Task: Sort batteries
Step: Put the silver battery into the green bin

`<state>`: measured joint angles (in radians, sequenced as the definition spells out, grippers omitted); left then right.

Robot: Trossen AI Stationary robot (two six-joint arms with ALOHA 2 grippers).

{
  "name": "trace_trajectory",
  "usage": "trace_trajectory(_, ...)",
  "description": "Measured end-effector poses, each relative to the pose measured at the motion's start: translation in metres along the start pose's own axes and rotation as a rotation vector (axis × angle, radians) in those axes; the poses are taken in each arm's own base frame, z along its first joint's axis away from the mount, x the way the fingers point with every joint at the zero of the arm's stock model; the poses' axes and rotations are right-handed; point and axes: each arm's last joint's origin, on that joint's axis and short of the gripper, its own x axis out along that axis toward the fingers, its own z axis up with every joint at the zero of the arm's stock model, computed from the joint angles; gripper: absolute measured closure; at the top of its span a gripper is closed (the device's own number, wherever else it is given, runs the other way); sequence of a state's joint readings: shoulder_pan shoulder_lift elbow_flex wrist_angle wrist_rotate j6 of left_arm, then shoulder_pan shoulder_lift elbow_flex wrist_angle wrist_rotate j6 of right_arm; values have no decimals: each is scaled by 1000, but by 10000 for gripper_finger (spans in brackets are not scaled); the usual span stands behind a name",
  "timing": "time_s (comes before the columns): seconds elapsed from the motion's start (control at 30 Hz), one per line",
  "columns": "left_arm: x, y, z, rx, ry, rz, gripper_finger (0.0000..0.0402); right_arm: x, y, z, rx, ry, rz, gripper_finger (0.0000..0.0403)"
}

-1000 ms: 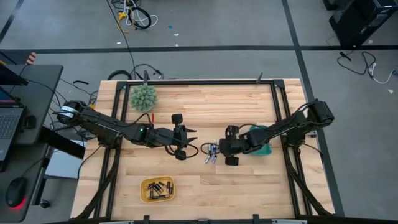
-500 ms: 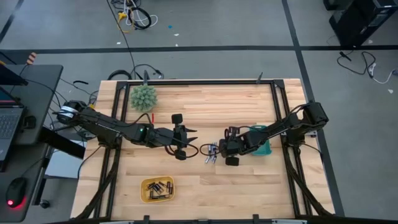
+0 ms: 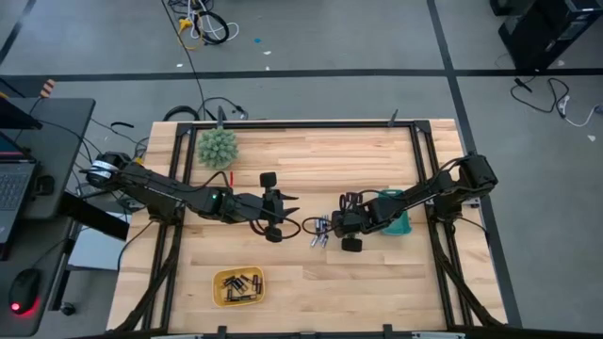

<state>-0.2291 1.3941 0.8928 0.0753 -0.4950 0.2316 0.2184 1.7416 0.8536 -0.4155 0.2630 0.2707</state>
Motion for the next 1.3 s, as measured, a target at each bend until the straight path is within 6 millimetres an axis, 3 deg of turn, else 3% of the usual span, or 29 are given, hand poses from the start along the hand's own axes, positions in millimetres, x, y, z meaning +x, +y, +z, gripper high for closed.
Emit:
trace_trajectory(0.07, 0, 0, 0, 0, 0, 0, 282, 0, 0, 0, 0, 4, 9, 389)
trace_trajectory(0.4, 0, 0, 0, -1, 0, -1, 282, -1, 0, -1, 44, 2, 14, 396)
trace_trajectory(0.6, 0, 0, 0, -2, 0, -1, 282, -15, -3, 0, 80, -30, 38, 398)
trace_trajectory(0.9, 0, 0, 0, -2, 0, -2, 282, -52, -13, 3, 283, -132, 67, 398)
trace_trajectory(1.3, 0, 0, 0, -1, 0, -2, 282, -121, -44, -47, 828, -8, -61, 398)
